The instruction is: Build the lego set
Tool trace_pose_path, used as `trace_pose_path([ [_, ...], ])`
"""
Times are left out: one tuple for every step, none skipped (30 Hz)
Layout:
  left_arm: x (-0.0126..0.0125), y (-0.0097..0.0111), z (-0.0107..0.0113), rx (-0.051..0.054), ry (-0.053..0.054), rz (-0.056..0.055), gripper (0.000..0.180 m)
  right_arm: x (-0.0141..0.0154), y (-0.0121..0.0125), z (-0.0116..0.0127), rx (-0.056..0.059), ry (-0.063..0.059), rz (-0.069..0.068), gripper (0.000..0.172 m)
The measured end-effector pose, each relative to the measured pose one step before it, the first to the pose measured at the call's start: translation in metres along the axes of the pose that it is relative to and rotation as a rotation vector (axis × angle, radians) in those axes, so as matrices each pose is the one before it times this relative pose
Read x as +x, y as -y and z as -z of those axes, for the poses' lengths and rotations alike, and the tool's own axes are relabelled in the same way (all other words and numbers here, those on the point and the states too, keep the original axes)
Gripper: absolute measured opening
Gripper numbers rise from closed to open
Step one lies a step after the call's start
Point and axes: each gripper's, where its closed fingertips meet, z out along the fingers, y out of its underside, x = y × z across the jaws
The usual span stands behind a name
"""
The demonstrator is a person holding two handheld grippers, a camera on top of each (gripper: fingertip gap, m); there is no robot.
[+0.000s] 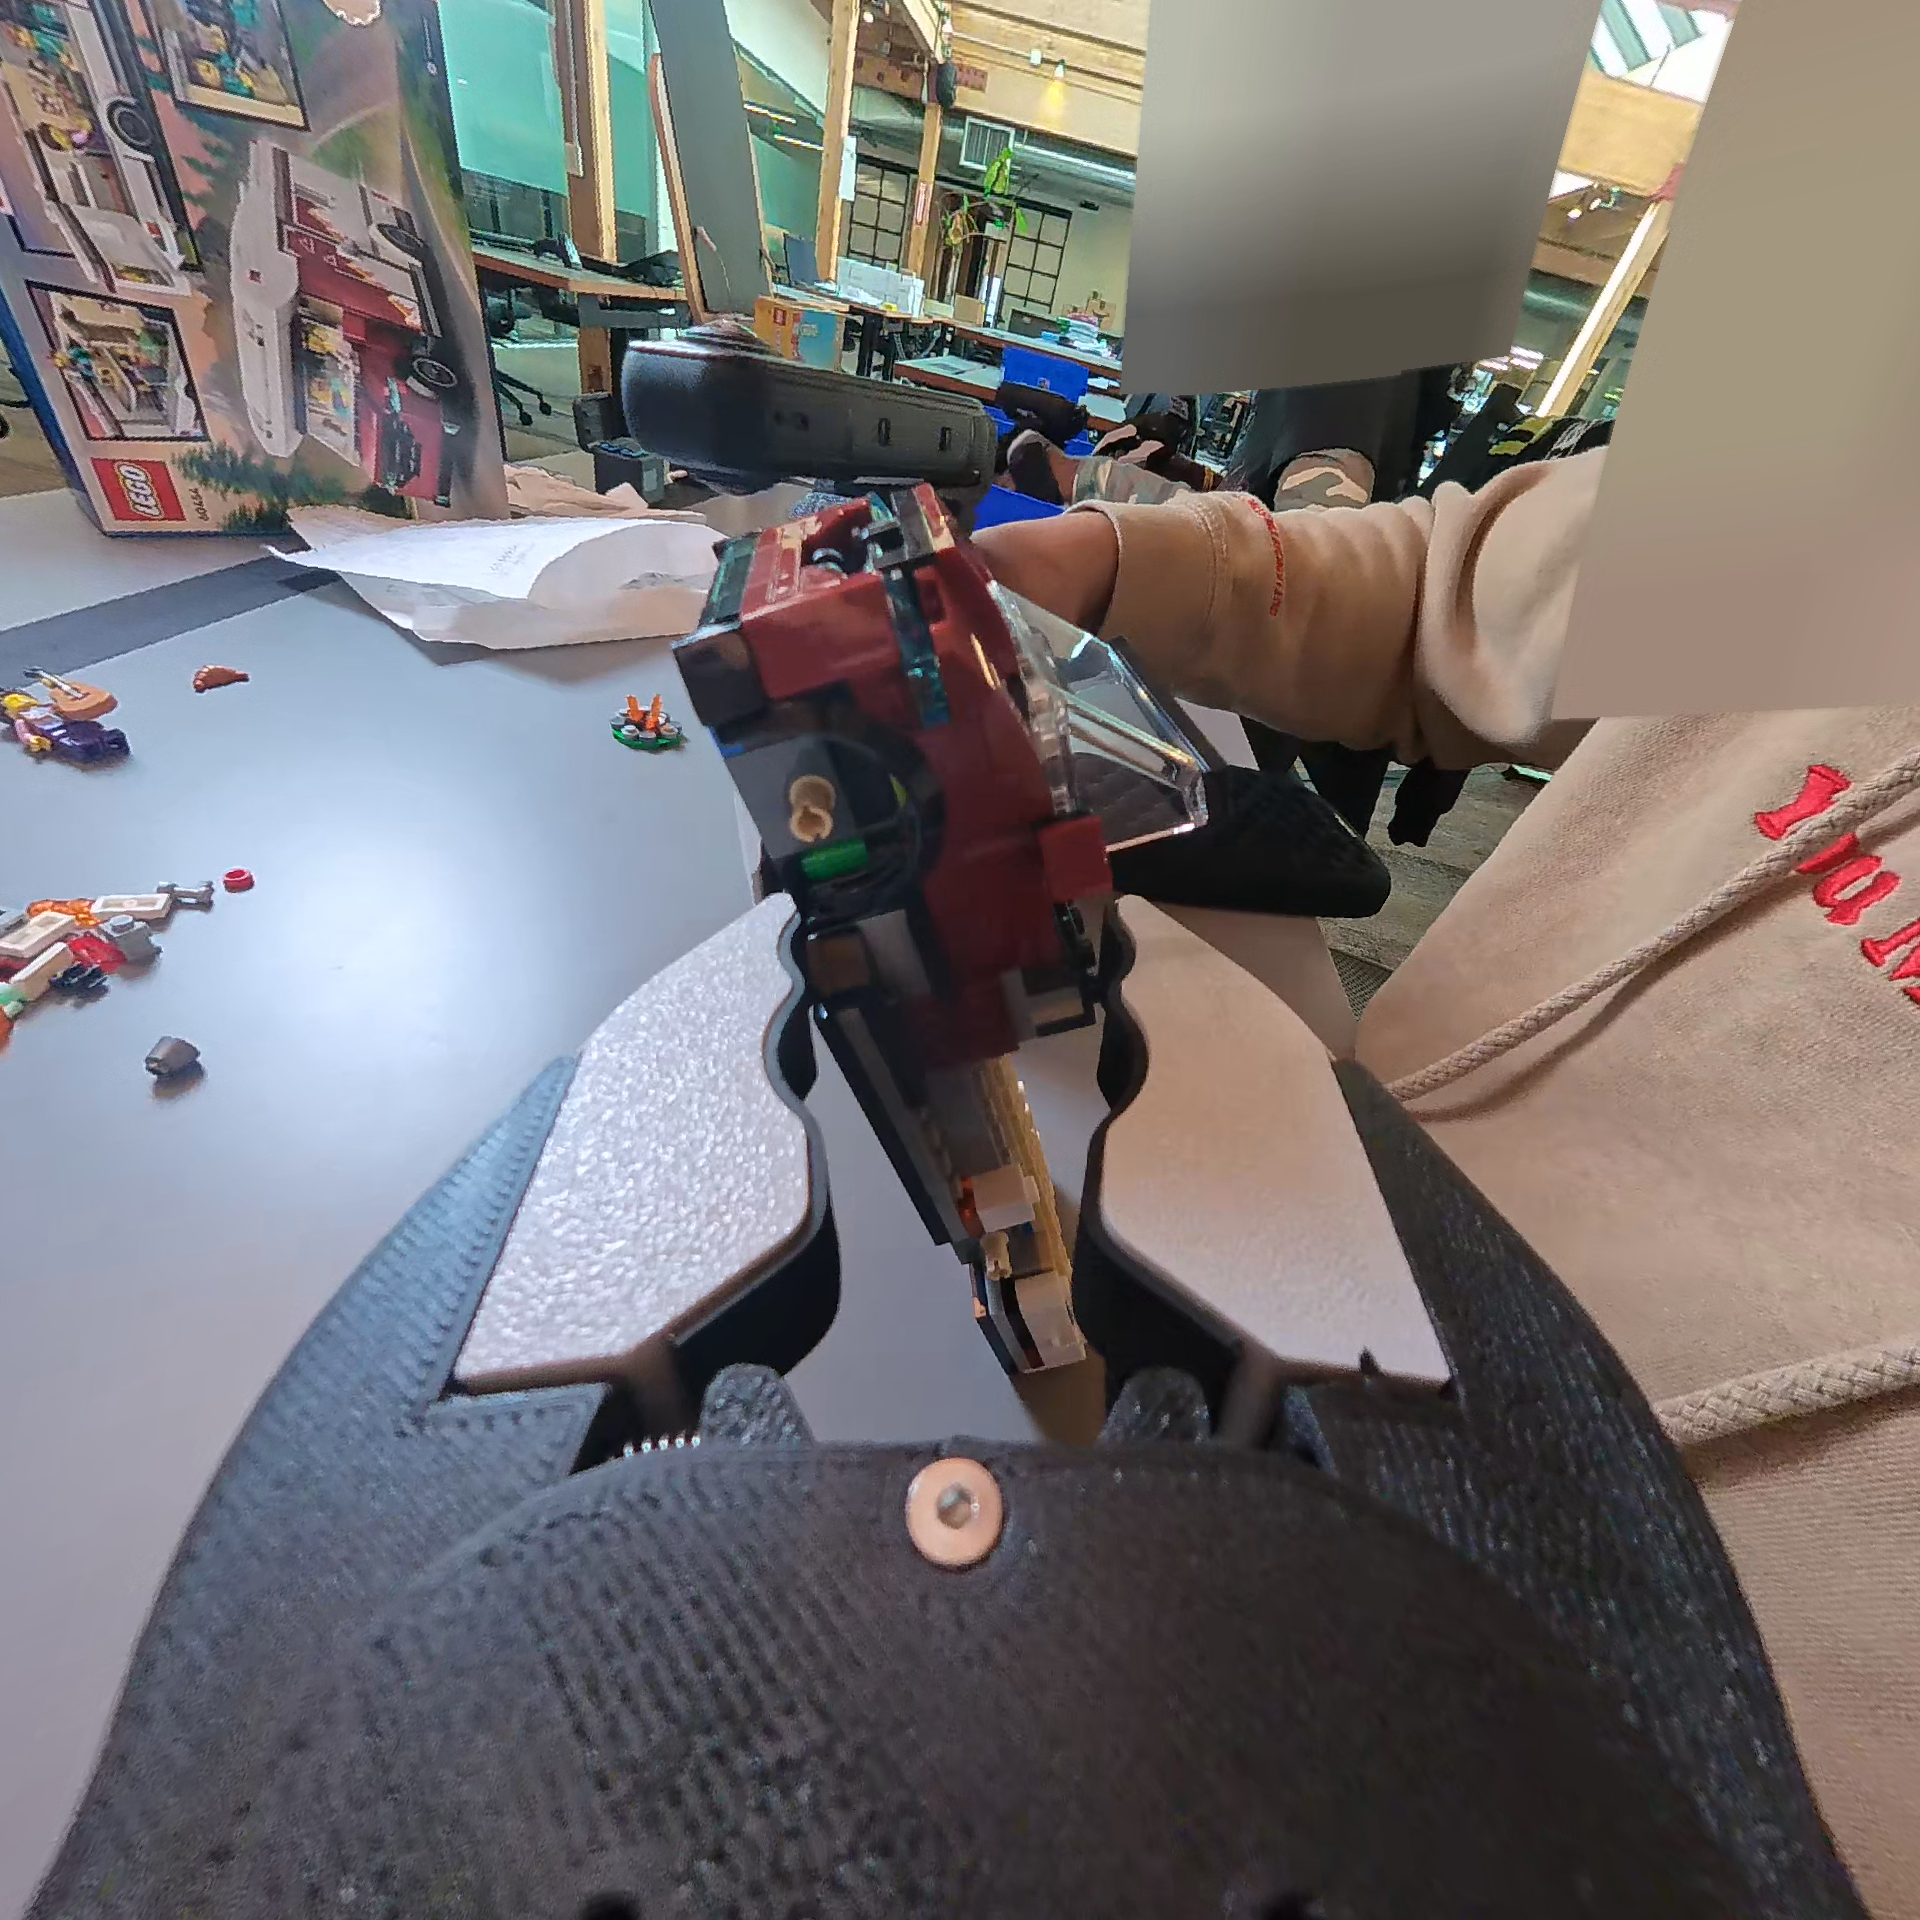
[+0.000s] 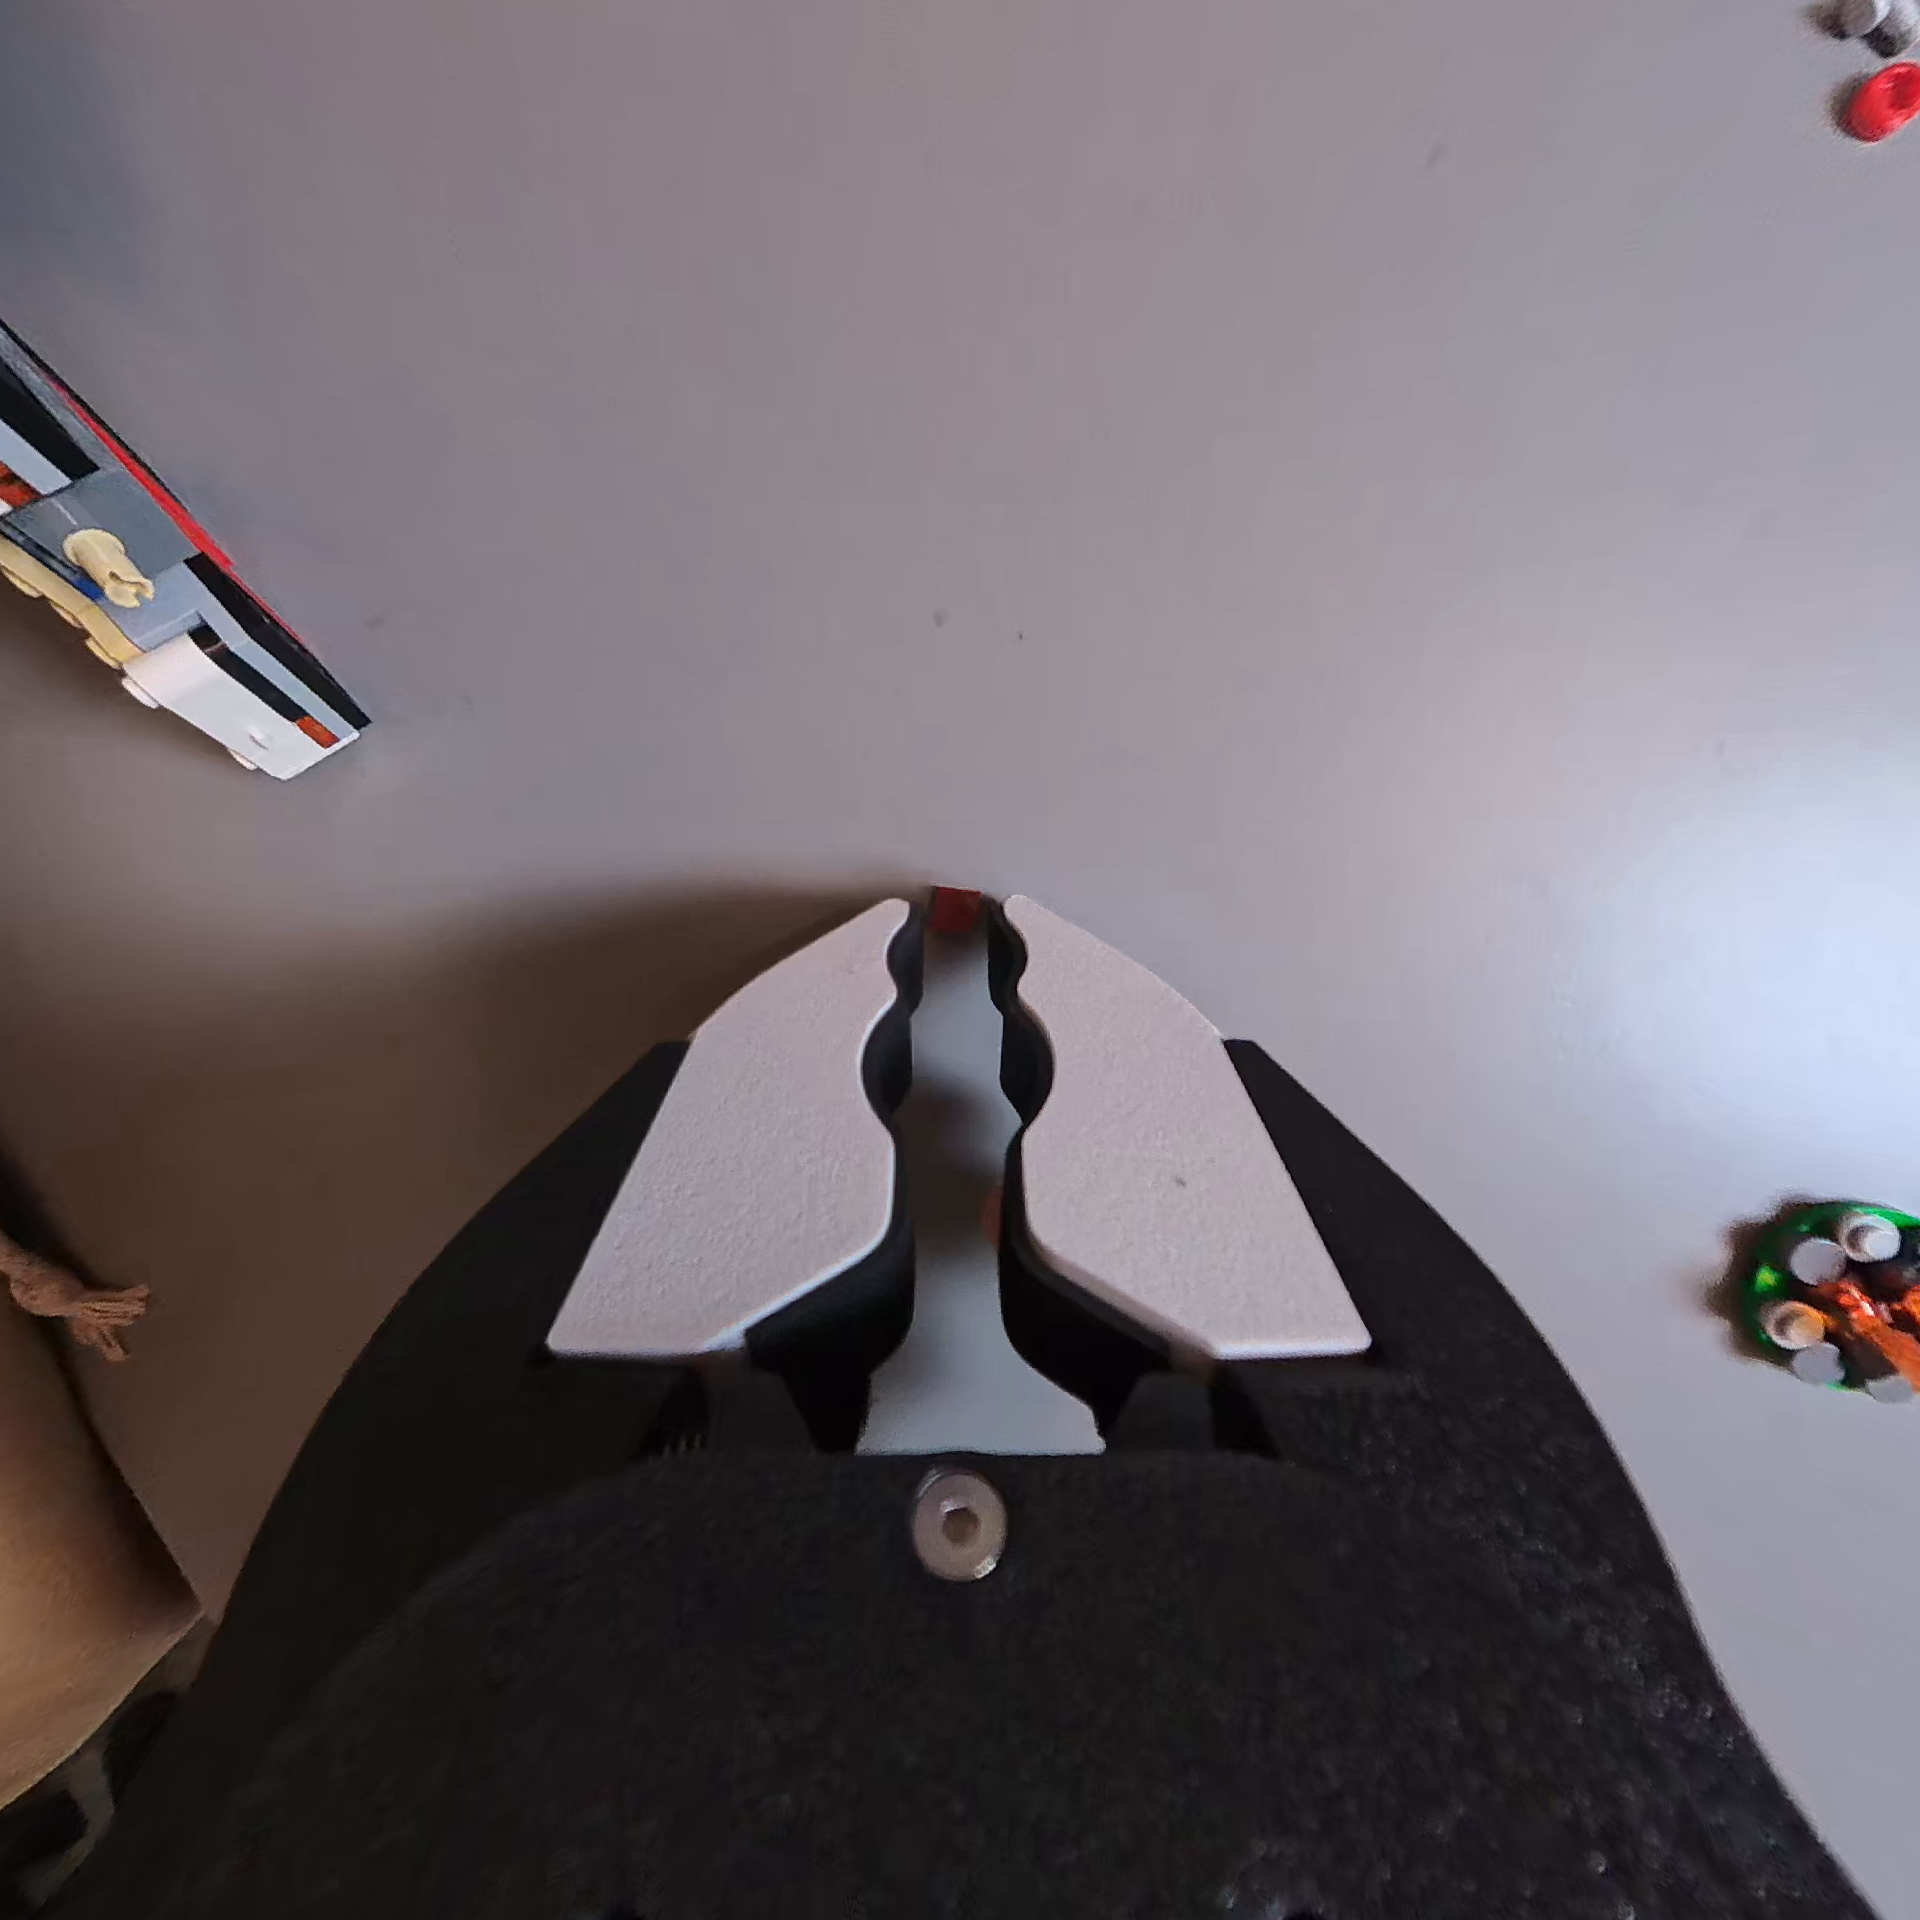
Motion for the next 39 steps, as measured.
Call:
trace_pose_path([
  [-0.00009,0.00006,-0.00003,0.0004,0.0010,0.0006,0.052,0.00010,0.00015,-0.00009,-0.0025,-0.0021,0.0014,0.011],
  [0.00005,-0.00004,-0.00004,0.0004,0.0000,0.0009,0.052,0.00001,0.00004,-0.00018,-0.0029,-0.0022,0.0041,0.010],
  [0.00004,0.00012,-0.00008,0.0003,0.0005,-0.0005,0.052,0.00017,0.00001,-0.00018,-0.0040,-0.0051,0.0045,0.009],
  [0.00029,0.00004,0.00001,0.0002,0.0000,-0.0018,0.052,0.00022,-0.00002,-0.00006,-0.0055,-0.0066,0.0062,0.008],
  [0.00031,0.00005,-0.00019,0.0003,0.0001,-0.0023,0.052,0.00006,0.00006,-0.00012,-0.0051,-0.0056,0.0088,0.008],
  [0.00024,0.00011,-0.00007,-0.0002,0.0002,-0.0015,0.052,0.00004,-0.00005,-0.00009,-0.0041,-0.0059,0.0112,0.008],
  [0.00017,-0.00004,-0.00012,0.0002,0.0003,-0.0018,0.052,0.00001,0.00000,-0.00013,-0.0026,-0.0060,0.0142,0.008],
  [-0.00004,0.00008,0.00005,0.0002,0.0013,-0.0011,0.052,0.00005,0.00020,-0.00015,0.0022,-0.0058,0.0159,0.008],
  [0.00002,0.00001,0.00012,0.0004,0.0009,-0.0002,0.052,0.00035,0.00088,-0.00039,0.0119,-0.0047,0.0125,0.008],
  [0.00000,0.00000,0.00011,0.0006,-0.0010,0.0005,0.052,0.00022,0.00179,-0.00055,0.0259,-0.0015,0.0142,0.008],
  [-0.00003,-0.00004,0.00018,0.0012,-0.0008,0.0000,0.052,0.00037,0.00288,-0.00069,0.0444,-0.0009,0.0168,0.008],
  [-0.00031,0.00004,0.00023,0.0023,-0.0006,0.0001,0.052,0.00037,0.00504,0.00044,0.0660,0.0013,0.0000,0.008],
  [-0.00059,-0.00012,0.00046,0.0030,-0.0009,0.0018,0.052,-0.00437,0.01121,0.00340,0.1059,0.0363,-0.0098,0.008],
  [-0.00084,0.00007,0.00056,0.0032,-0.0002,0.0043,0.052,-0.01034,0.01855,0.00722,0.1457,0.0700,-0.0062,0.008],
  [-0.00065,0.00024,0.00054,0.0056,-0.0016,0.0024,0.052,-0.01336,0.02350,0.00900,0.1625,0.0732,0.0016,0.008],
  [-0.00021,0.00027,0.00034,0.0053,-0.0040,0.0002,0.052,-0.01519,0.02488,0.00779,0.1530,0.0716,0.0037,0.008],
  [-0.00015,0.00013,0.00002,0.0035,-0.0026,0.0000,0.052,-0.01489,0.02355,0.00484,0.1320,0.0660,-0.0027,0.008],
  [0.00006,0.00019,-0.00022,0.0033,-0.0026,0.0001,0.052,-0.01279,0.01981,0.00154,0.1056,0.0561,-0.0097,0.008],
  [0.00048,0.00021,-0.00028,0.0036,-0.0031,-0.0028,0.052,-0.00944,0.01311,-0.00153,0.0674,0.0417,-0.0142,0.008],
  [0.00077,0.00023,-0.00033,0.0023,-0.0024,-0.0060,0.052,-0.00724,0.00566,-0.00351,0.0304,0.0344,-0.0122,0.008],
  [0.00048,0.00015,-0.00023,0.0009,0.0006,-0.0047,0.052,-0.00588,0.00046,-0.00434,0.0114,0.0306,-0.0084,0.008],
  [0.00046,0.00011,-0.00018,0.0011,0.0004,-0.0036,0.052,-0.00429,-0.00165,-0.00417,0.0112,0.0232,-0.0091,0.008],
  [0.00057,0.00017,-0.00004,0.0010,0.0003,-0.0032,0.052,-0.00363,-0.00275,-0.00367,0.0110,0.0235,-0.0146,0.008],
  [0.00051,0.00008,-0.00003,0.0012,0.0006,-0.0047,0.052,-0.00247,-0.00338,-0.00301,0.0057,0.0194,-0.0155,0.008],
  [0.00066,0.00013,-0.00011,0.0006,-0.0007,-0.0042,0.052,-0.00059,-0.00255,-0.00228,0.0059,0.0061,-0.0082,0.008],
  [0.00057,0.00010,-0.00030,0.0002,-0.0007,-0.0049,0.052,0.00022,-0.00175,-0.00159,0.0045,0.0004,-0.0036,0.008],
  [0.00024,0.00016,-0.00021,-0.0003,0.0010,-0.0036,0.052,-0.00043,-0.00116,-0.00132,0.0005,0.0043,-0.0033,0.008],
  [0.00021,0.00009,-0.00036,-0.0004,0.0003,-0.0028,0.052,-0.00035,0.00012,-0.00104,0.0045,0.0024,-0.0011,0.008],
  [0.00026,0.00009,-0.00026,-0.0004,-0.0005,-0.0032,0.052,-0.00073,0.00107,-0.00076,0.0087,0.0035,-0.0017,0.008],
  [-0.00010,0.00002,-0.00051,-0.0005,0.0020,-0.0015,0.053,-0.00102,0.00007,-0.00094,0.0003,0.0063,-0.0030,0.008],
  [0.00012,-0.00008,-0.00030,-0.0004,0.0009,-0.0009,0.053,-0.00022,-0.00034,-0.00066,-0.0025,-0.0003,0.0023,0.008],
  [0.00008,0.00011,-0.00016,0.0003,0.0009,-0.0010,0.053,-0.00046,0.00062,-0.00009,0.0047,0.0002,0.0027,0.008],
  [-0.00006,0.00016,-0.00033,-0.0002,0.0020,-0.0006,0.053,-0.00101,0.00070,0.00000,0.0053,0.0065,-0.0054,0.008],
  [0.00039,-0.00005,-0.00045,-0.0009,-0.0007,-0.0010,0.053,-0.00064,0.00088,-0.00019,0.0066,0.0052,-0.0077,0.008],
  [0.00070,0.00009,-0.00024,-0.0004,-0.0025,-0.0021,0.053,-0.00006,0.00046,-0.00003,0.0058,0.0008,-0.0027,0.008],
  [0.00029,-0.00006,-0.00027,-0.0016,0.0000,-0.0022,0.053,0.00011,-0.00011,-0.00005,0.0028,0.0000,-0.0005,0.008],
  [-0.00033,-0.00005,-0.00001,-0.0012,0.0039,0.0019,0.053,0.00013,-0.00007,0.00002,0.0025,-0.0003,-0.0034,0.008],
  [-0.00030,0.00046,-0.00020,0.0015,0.0029,0.0060,0.053,0.00004,-0.00038,-0.00020,-0.0008,0.0004,-0.0013,0.008],
  [-0.00010,0.00116,-0.00018,0.0054,0.0017,0.0072,0.053,-0.00044,-0.00089,-0.00045,-0.0041,0.0020,0.0035,0.008],
])
